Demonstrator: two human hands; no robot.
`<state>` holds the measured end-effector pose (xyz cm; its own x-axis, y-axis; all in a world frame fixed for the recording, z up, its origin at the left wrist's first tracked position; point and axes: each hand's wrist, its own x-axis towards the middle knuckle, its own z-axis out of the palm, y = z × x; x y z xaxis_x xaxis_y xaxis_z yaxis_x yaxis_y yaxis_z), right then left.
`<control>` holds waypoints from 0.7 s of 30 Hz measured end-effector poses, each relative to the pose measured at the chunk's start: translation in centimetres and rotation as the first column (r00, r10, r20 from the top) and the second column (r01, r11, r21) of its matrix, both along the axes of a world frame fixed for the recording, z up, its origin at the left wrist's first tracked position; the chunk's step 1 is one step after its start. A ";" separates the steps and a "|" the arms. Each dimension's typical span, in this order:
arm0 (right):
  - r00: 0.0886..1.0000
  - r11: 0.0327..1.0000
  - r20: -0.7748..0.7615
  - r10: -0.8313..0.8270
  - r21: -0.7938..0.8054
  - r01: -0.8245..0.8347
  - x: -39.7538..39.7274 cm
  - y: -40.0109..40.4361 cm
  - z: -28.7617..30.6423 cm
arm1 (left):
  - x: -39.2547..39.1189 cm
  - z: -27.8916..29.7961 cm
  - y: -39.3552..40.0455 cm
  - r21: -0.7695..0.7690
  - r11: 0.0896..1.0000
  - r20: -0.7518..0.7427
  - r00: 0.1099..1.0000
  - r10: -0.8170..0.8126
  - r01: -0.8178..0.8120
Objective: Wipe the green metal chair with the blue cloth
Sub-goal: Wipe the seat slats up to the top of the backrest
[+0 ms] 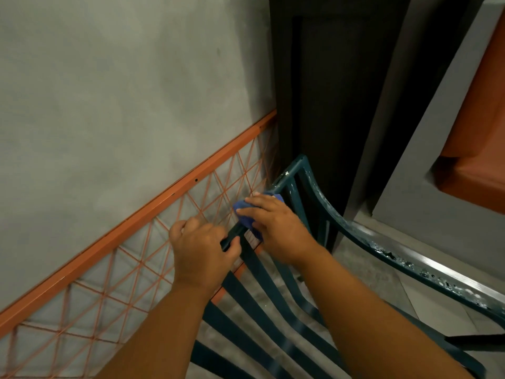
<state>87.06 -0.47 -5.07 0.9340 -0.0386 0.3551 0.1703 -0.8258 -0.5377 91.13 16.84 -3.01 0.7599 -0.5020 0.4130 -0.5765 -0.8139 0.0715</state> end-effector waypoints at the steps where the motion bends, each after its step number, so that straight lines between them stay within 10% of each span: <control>1: 1.000 1.000 0.002 0.003 -0.005 -0.003 0.1 -0.9 0.4 | 0.0 -0.1 0.0 -0.017 1.000 -0.002 1.000 0.006 -0.006; 6: 0.977 0.976 -0.028 -0.211 0.051 0.212 2.6 -3.4 1.3 | 0.2 -0.3 -0.1 -0.024 0.999 -0.034 0.999 0.036 -0.036; 12: 0.999 0.999 -0.044 0.026 0.045 -0.024 1.5 -2.1 1.0 | 0.3 -0.4 -0.2 0.009 0.999 -0.073 0.997 0.035 -0.035; 21: 0.991 0.989 -0.002 -0.136 0.058 0.136 2.3 -1.8 0.1 | 0.4 -0.5 -0.4 0.003 1.000 -0.142 0.990 -0.025 0.026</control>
